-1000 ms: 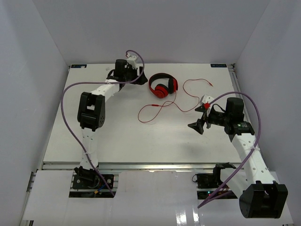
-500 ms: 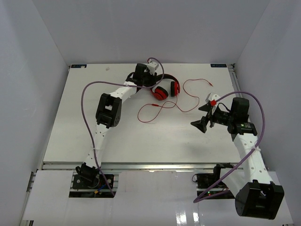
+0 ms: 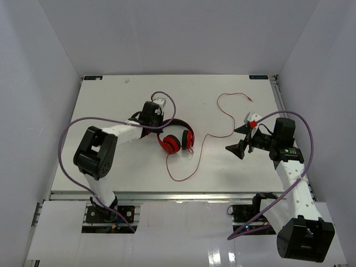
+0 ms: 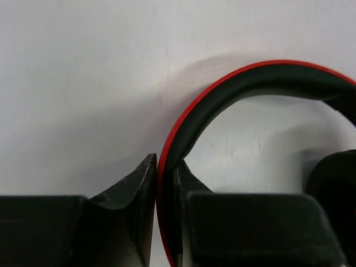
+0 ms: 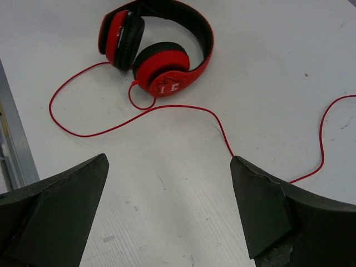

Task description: Wrap the headphones

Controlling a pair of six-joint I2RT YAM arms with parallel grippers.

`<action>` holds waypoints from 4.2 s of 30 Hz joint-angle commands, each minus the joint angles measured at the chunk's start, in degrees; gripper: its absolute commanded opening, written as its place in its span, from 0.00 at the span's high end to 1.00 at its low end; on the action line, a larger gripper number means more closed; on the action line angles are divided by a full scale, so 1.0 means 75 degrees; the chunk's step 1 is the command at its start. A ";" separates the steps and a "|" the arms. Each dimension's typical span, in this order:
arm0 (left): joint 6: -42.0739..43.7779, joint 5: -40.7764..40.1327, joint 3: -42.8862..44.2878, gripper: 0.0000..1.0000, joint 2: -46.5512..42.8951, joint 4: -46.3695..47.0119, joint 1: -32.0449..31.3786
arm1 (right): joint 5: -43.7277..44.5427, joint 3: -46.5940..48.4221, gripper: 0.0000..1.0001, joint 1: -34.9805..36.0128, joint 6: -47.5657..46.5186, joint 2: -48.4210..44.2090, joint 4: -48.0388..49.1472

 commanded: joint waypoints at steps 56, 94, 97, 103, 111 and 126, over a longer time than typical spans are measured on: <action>-0.2669 0.2641 -0.3250 0.30 -0.4671 -0.3067 0.1247 | -0.0518 -0.0230 0.05 -0.0165 -0.0004 -0.0287 0.0278; -0.2348 -0.0810 -0.2407 1.00 -0.2404 -0.2417 -0.1026 | -0.1523 0.0027 0.08 -0.0260 -0.1902 -0.0172 -0.1237; -0.2117 -0.0682 -0.2034 1.00 -0.3193 -0.2327 -0.0983 | -0.1922 0.0570 0.09 -0.0045 -0.4404 0.0333 -0.3611; -0.1654 -0.0700 -0.0380 1.00 -0.4146 -0.2967 -0.0606 | -0.0990 0.0676 0.10 0.0844 -0.0724 0.0832 0.0772; -0.1657 -0.0228 0.1555 1.00 -0.4393 -0.3639 -0.0094 | -0.0430 0.1317 0.10 0.2054 0.2978 0.2351 0.4980; -0.2198 0.0761 0.3607 1.00 -0.4173 -0.3975 0.0204 | 0.0926 0.3820 0.10 0.3360 0.5708 0.5611 0.7900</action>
